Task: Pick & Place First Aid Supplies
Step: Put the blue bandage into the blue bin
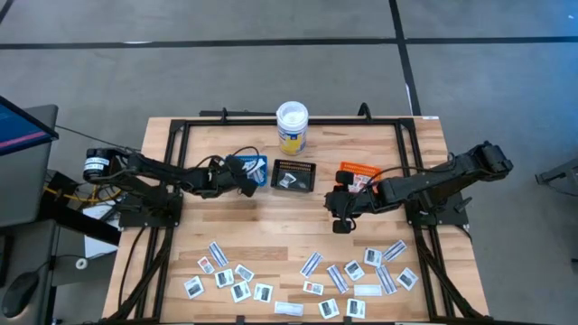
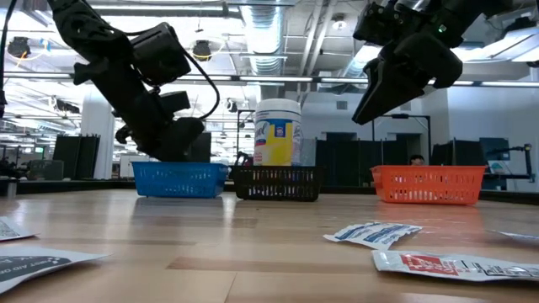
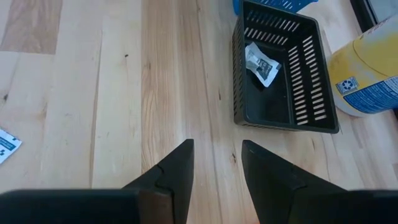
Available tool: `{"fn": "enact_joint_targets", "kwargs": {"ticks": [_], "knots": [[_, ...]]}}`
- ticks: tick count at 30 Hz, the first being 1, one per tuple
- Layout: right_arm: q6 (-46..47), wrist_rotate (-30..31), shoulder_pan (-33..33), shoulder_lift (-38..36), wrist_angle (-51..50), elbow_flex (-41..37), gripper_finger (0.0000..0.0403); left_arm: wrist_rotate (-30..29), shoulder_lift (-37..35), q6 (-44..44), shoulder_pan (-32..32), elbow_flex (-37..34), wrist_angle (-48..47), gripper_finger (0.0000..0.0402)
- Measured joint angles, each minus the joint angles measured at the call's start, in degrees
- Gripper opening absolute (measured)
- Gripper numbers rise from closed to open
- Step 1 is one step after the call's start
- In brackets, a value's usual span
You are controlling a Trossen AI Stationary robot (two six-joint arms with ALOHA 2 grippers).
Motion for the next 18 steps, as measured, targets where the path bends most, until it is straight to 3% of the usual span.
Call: {"fn": "enact_joint_targets", "kwargs": {"ticks": [6,10,18], "knots": [[0.00,0.00,0.00,0.00,0.03,0.00,0.0128,0.44,-0.31,-0.02,-0.54,0.00,1.98,0.0076],[0.00,0.00,0.00,-0.02,1.09,0.00,0.0128,2.73,-2.64,2.27,-2.34,-0.02,11.67,0.0076],[0.00,-2.08,0.00,-0.02,1.83,0.00,0.0128,19.65,-6.49,18.19,-10.50,0.00,30.67,0.0076]]}}
